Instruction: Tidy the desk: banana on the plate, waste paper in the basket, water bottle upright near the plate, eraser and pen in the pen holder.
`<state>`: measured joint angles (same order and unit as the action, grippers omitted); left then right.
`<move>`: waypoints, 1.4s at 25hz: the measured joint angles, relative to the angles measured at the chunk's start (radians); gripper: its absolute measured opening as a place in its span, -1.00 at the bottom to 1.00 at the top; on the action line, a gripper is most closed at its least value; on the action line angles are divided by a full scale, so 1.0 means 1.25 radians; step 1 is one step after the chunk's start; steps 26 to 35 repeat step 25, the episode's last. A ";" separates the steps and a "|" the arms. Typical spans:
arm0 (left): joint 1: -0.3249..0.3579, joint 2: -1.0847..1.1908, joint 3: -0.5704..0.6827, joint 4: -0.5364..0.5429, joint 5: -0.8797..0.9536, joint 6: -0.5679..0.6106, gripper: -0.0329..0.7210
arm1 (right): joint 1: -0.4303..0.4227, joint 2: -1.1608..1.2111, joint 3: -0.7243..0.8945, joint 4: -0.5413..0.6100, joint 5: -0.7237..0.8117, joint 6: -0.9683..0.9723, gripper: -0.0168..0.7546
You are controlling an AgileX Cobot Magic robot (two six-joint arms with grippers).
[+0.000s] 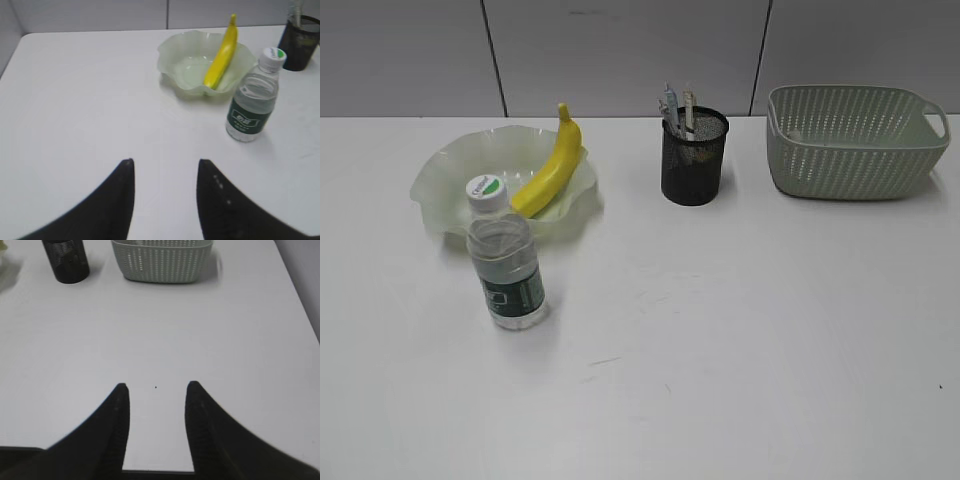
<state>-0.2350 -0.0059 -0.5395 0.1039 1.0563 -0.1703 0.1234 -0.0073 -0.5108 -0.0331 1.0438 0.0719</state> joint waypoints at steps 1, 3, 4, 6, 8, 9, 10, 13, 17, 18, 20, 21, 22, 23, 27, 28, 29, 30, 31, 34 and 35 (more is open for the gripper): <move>0.013 0.000 0.000 0.000 0.000 0.000 -0.09 | -0.015 0.000 0.000 0.001 0.000 0.000 -0.16; 0.025 0.000 0.000 0.000 0.000 0.000 -0.09 | -0.034 0.000 0.000 0.003 0.000 0.000 -0.16; 0.027 0.000 0.000 0.000 0.000 0.000 -0.09 | -0.036 0.000 0.000 0.007 0.000 0.000 -0.16; 0.028 0.000 0.000 0.000 0.000 0.000 -0.09 | -0.037 -0.001 0.000 0.017 0.000 0.000 -0.16; 0.029 0.000 0.000 0.000 0.000 0.000 -0.09 | -0.037 -0.001 0.000 0.027 0.000 0.000 -0.16; 0.029 0.000 0.000 0.000 0.000 0.000 -0.09 | -0.037 -0.001 0.000 0.027 0.000 0.000 -0.16; 0.029 0.000 0.000 0.000 0.000 0.000 -0.09 | -0.037 -0.001 0.000 0.027 0.000 0.000 -0.16; 0.029 0.000 0.000 0.000 0.000 0.000 -0.09 | -0.037 -0.001 0.000 0.027 0.000 0.000 -0.16; 0.029 0.000 0.000 0.000 0.000 -0.001 -0.09 | -0.037 -0.001 0.000 0.027 0.000 0.000 -0.16; 0.029 0.000 0.000 0.000 0.000 -0.001 -0.09 | -0.037 -0.001 0.000 0.027 0.000 0.000 -0.16; 0.029 0.000 0.000 0.000 0.000 -0.001 -0.09 | -0.037 -0.001 0.000 0.027 0.000 0.000 -0.16; 0.029 0.000 0.000 0.000 0.000 -0.001 -0.09 | -0.037 -0.001 0.000 0.027 0.000 0.000 -0.16; 0.029 0.000 0.000 0.000 0.000 -0.001 -0.09 | -0.037 -0.001 0.000 0.027 0.000 0.000 -0.16; 0.029 0.000 0.000 0.000 0.000 -0.001 -0.09 | -0.037 -0.001 0.000 0.027 0.000 0.000 -0.16; 0.029 0.000 0.000 0.000 0.000 -0.001 -0.10 | -0.037 -0.001 0.000 0.027 0.000 0.000 -0.16; 0.029 0.000 0.000 0.000 0.000 -0.001 -0.10 | -0.037 -0.001 0.000 0.027 0.000 0.000 -0.16; 0.029 0.000 0.000 0.000 0.000 -0.001 -0.10 | -0.037 -0.001 0.000 0.027 0.000 0.000 -0.16; 0.029 0.000 0.000 0.000 0.000 -0.001 -0.10 | -0.037 -0.001 0.000 0.027 0.000 0.000 -0.16; 0.029 0.000 0.000 0.000 0.000 -0.001 -0.10 | -0.037 -0.001 0.000 0.027 0.000 0.000 -0.16; 0.029 0.000 0.000 0.000 0.000 -0.001 -0.10 | -0.037 -0.001 0.000 0.027 0.000 0.000 -0.16; 0.029 0.000 0.000 0.000 0.000 -0.001 -0.10 | -0.037 -0.001 0.000 0.027 0.000 0.000 -0.16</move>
